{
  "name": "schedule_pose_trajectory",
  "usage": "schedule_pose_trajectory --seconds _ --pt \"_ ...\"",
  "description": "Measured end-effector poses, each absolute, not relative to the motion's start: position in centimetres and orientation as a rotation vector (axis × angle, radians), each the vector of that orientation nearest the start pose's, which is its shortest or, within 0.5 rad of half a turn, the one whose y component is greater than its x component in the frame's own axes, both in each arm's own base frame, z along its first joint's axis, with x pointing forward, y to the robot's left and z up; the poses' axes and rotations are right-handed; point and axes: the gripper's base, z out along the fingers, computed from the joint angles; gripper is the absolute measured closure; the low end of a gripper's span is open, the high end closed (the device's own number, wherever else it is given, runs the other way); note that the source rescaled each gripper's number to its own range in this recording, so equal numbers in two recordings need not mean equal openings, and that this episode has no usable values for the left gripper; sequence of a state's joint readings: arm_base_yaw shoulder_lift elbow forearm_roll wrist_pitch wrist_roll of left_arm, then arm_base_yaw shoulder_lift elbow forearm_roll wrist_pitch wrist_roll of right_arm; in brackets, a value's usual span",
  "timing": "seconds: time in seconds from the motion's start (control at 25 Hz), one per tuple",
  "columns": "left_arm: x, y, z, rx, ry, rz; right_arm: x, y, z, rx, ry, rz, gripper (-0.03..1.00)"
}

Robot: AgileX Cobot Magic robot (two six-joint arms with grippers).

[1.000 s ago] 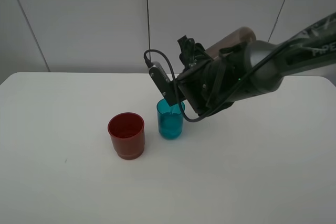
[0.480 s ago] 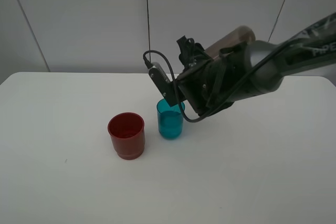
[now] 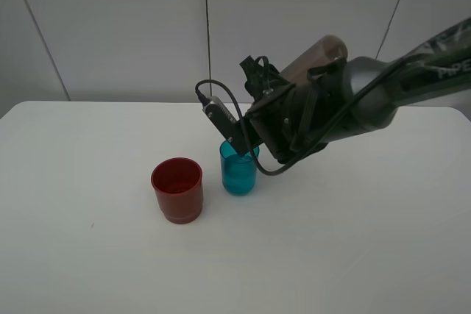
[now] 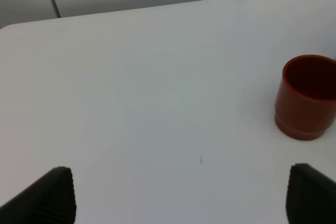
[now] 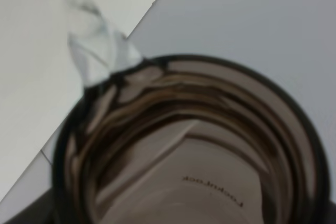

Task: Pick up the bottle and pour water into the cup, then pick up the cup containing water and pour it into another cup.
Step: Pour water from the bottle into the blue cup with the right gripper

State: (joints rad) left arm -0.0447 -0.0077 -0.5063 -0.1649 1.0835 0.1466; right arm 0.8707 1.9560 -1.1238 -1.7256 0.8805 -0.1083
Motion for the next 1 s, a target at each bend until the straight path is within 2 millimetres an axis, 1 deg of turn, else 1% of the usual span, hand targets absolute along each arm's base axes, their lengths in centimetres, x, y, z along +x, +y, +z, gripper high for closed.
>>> schedule_pose_trajectory --seconds 0.64,1.0 --pt "-0.90 -1.28 27.80 0.206 2.034 -0.134 30.50 25.46 18.51 -2.085 0.955 -1.499 0.96" --pt "-0.90 -1.28 27.80 0.206 2.034 -0.134 30.48 25.59 18.42 -1.931 1.124 -1.375 0.96"
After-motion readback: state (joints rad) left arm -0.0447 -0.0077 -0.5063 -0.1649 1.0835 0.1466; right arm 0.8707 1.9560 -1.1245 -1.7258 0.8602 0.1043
